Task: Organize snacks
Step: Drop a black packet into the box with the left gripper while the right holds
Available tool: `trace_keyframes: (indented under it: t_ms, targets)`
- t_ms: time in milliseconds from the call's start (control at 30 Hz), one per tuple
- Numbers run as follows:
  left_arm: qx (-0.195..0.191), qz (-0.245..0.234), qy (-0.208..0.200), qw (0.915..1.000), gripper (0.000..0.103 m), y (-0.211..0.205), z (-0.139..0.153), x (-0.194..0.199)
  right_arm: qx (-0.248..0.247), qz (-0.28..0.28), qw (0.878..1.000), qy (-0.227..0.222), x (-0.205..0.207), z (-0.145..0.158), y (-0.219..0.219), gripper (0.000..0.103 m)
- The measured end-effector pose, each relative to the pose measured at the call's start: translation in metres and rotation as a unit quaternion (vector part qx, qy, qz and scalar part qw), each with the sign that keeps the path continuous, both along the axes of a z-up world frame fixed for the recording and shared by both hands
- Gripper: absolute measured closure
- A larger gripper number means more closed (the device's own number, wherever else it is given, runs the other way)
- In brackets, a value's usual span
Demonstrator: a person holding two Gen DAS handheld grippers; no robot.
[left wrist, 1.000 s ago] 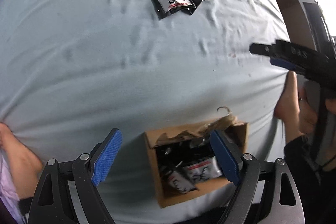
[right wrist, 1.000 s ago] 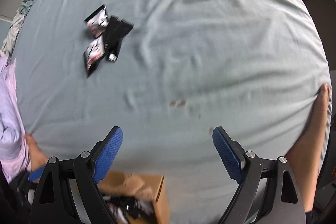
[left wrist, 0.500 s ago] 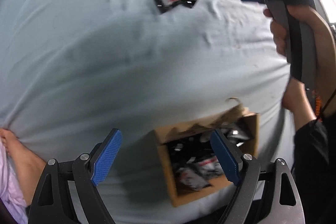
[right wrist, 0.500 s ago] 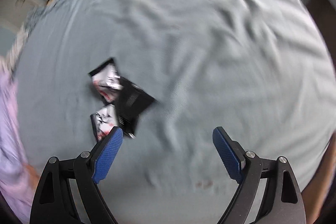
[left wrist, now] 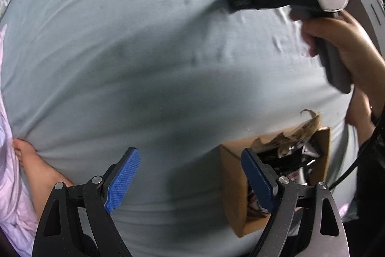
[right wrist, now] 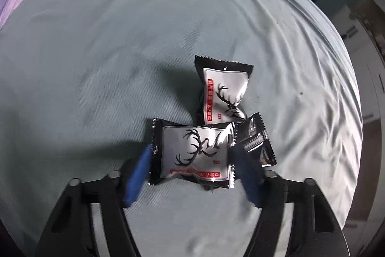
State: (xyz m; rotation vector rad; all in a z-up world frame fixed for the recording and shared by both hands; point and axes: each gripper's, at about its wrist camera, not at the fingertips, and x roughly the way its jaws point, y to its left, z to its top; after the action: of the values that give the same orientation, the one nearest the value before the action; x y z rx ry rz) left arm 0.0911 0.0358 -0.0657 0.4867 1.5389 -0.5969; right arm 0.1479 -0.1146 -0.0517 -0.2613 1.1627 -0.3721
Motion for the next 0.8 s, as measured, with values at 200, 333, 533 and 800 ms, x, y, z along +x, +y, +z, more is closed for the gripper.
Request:
trace_keyframes:
  t_ms: [200, 333, 533, 800]
  targets:
    - [0.017, -0.004, -0.031, 0.9994, 0.016, -0.003, 0.002, 0.003, 0.143, -0.063, 0.987, -0.041, -0.032, 0.041, -0.061, 0.061]
    - [0.023, -0.01, -0.051, 0.9984, 0.016, -0.012, 0.002, 0.001, 0.288, -0.103, 0.947, -0.098, -0.073, 0.081, -0.099, 0.061]
    - [0.02, -0.073, -0.085, 0.9935, 0.016, -0.054, 0.009, -0.001, 0.302, -0.099, 0.94, -0.124, -0.157, 0.107, -0.135, 0.061]
    - [0.043, -0.148, -0.15, 0.9765, 0.016, -0.187, -0.019, 0.031, 0.326, -0.165, 0.927, -0.083, -0.216, 0.075, -0.175, 0.061]
